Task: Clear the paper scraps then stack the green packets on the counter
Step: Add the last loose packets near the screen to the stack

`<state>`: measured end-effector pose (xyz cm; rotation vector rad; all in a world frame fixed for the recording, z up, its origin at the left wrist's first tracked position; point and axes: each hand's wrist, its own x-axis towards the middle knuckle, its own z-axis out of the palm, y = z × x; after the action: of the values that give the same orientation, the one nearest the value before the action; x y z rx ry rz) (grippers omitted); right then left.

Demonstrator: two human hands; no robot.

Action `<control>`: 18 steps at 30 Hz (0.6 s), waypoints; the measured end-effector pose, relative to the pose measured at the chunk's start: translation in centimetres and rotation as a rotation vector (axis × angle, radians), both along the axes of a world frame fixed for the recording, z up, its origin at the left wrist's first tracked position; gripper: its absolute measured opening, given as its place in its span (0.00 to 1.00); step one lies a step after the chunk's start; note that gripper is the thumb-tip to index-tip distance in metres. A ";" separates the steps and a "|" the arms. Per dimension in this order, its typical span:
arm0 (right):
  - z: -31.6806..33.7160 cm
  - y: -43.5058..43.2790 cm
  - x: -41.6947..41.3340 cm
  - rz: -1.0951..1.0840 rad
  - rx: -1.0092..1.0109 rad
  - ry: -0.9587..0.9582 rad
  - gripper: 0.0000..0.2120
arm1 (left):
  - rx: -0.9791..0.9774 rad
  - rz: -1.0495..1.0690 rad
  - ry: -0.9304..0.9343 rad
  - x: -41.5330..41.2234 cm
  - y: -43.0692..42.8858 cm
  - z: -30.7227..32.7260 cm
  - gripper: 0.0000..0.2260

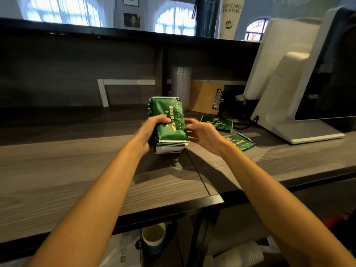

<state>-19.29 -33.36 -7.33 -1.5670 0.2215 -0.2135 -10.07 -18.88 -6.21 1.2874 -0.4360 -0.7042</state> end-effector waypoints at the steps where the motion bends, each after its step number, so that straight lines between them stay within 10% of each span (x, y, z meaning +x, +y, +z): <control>1: 0.1 -1.0 -0.3 -0.117 -0.045 0.005 0.15 | 0.002 -0.006 0.023 -0.3 -0.5 0.2 0.10; 4: 0.0 -4.4 -1.2 -0.702 -0.605 0.249 0.13 | 0.048 -0.033 0.060 -0.8 -1.8 0.5 0.11; 7: -0.9 -6.3 -3.3 -0.840 -0.924 0.684 0.39 | 0.070 -0.042 0.099 -1.2 -2.7 0.5 0.10; 11: -2.0 -7.7 -4.4 -0.760 -0.786 0.917 0.53 | 0.051 -0.053 0.133 -1.2 -3.5 0.6 0.10; 18: -1.1 -6.4 -4.6 -0.349 -0.480 0.429 0.40 | 0.043 -0.020 0.127 -1.2 -3.5 0.4 0.10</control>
<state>-23.87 -39.79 -8.47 -2.0356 0.8329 -0.2087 -11.25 -22.40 -5.84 1.2717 -0.3322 -0.8105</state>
